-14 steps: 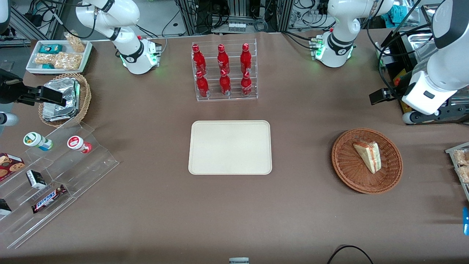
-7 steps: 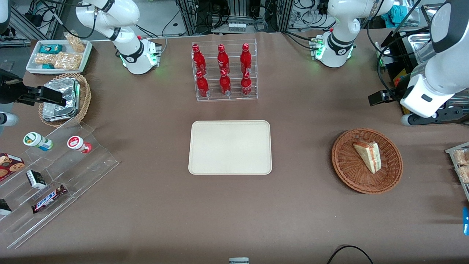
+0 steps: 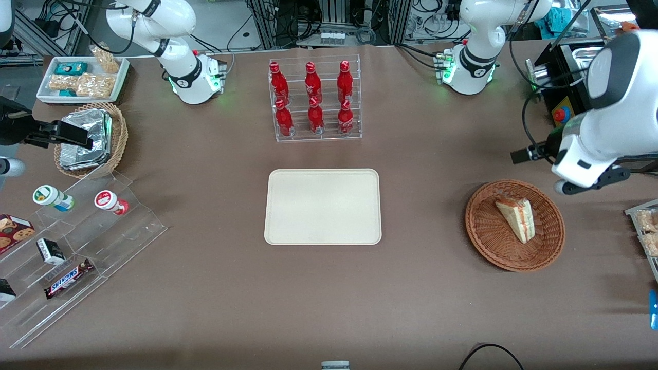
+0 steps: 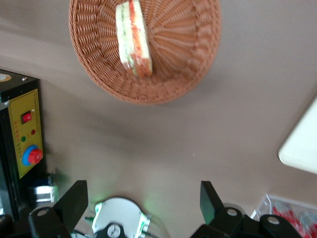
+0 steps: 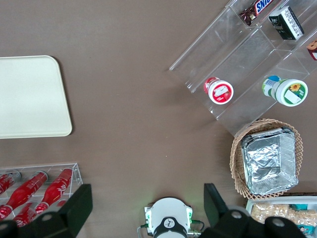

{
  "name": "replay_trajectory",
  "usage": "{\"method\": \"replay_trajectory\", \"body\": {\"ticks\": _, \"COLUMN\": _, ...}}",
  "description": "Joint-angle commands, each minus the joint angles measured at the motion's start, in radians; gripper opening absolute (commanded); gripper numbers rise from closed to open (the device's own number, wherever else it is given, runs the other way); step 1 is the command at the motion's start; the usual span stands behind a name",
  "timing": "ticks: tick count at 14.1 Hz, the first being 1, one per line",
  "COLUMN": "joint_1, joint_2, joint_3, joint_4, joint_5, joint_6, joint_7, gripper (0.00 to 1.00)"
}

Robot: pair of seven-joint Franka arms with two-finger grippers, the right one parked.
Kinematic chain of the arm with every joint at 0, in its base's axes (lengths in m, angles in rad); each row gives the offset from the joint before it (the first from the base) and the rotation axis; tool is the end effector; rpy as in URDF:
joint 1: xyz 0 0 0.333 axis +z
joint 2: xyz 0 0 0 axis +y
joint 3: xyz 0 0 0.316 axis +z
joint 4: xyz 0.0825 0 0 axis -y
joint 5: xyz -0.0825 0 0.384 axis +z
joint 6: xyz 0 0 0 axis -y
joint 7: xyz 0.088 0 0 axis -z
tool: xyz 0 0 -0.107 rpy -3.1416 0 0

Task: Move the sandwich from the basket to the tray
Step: 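Move the left gripper over the sandwich in the wicker basket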

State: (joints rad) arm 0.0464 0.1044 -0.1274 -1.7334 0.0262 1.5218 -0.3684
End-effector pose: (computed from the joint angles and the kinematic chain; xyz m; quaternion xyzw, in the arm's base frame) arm 0.5560 -0.0398 0.4883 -0.9777 -0.1393 0.1515 0.0412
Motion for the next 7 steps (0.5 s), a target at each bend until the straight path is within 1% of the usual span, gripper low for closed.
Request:
{"method": "replay_trajectory", "body": {"ticks": 1, "joint_1": 0.006, "joint_2": -0.045, "joint_3": 0.035, "joint_4": -0.165, "joint_5": 0.029, "joint_6": 0.167, "joint_7": -0.014, "gripper": 1.00}}
{"method": "replay_trajectory", "body": {"ticks": 3, "joint_1": 0.009, "joint_2": -0.037, "joint_3": 0.066, "joint_4": -0.260, "joint_5": 0.031, "joint_6": 0.314, "joint_7": -0.014, "gripper": 1.00}}
{"method": "replay_trajectory", "body": {"ticks": 5, "joint_1": 0.032, "joint_2": -0.022, "joint_3": 0.086, "joint_4": -0.362, "joint_5": 0.029, "joint_6": 0.496, "joint_7": -0.014, "gripper": 1.00}}
{"method": "replay_trajectory", "body": {"ticks": 7, "joint_1": 0.049, "joint_2": 0.021, "joint_3": 0.086, "joint_4": -0.403, "joint_5": 0.029, "joint_6": 0.618, "joint_7": -0.014, "gripper": 1.00}}
